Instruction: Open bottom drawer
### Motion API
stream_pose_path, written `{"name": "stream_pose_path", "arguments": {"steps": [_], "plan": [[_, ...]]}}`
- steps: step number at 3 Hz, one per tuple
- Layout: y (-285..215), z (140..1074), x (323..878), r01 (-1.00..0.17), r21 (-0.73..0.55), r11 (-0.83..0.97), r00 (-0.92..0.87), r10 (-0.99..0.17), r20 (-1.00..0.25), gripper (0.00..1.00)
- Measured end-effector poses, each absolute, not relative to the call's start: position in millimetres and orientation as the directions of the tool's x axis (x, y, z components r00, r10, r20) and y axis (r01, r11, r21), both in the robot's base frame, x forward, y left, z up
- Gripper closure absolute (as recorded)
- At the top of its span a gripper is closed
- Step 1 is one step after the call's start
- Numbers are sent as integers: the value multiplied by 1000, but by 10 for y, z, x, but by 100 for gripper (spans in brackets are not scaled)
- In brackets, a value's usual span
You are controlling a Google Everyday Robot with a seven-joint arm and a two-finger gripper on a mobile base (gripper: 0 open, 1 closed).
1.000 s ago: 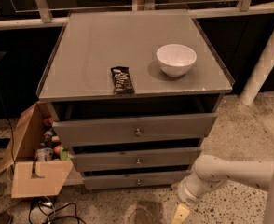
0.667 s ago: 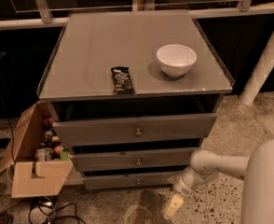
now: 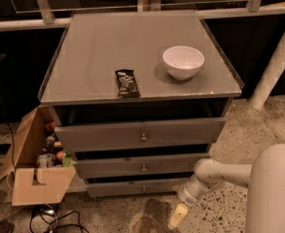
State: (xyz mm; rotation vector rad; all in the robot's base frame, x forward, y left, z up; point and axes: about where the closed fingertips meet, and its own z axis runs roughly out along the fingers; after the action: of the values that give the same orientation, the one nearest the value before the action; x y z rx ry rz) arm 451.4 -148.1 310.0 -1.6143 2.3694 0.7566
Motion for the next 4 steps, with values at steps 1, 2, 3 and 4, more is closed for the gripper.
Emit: {"name": "stream_pose_path", "arguments": {"steps": [1,2,3,4], "plan": [[-1359,2929,4680,-913,291,287,-393,-814,-427,0],[-1340,2842,4912,-915,265,304,-396,-803,-446,0],[-1377,2727,5079,-907,267,326,-416,-789,-452,0],[-1377,2742,5046,-911,266,314,-407,-787,-464,0]]}}
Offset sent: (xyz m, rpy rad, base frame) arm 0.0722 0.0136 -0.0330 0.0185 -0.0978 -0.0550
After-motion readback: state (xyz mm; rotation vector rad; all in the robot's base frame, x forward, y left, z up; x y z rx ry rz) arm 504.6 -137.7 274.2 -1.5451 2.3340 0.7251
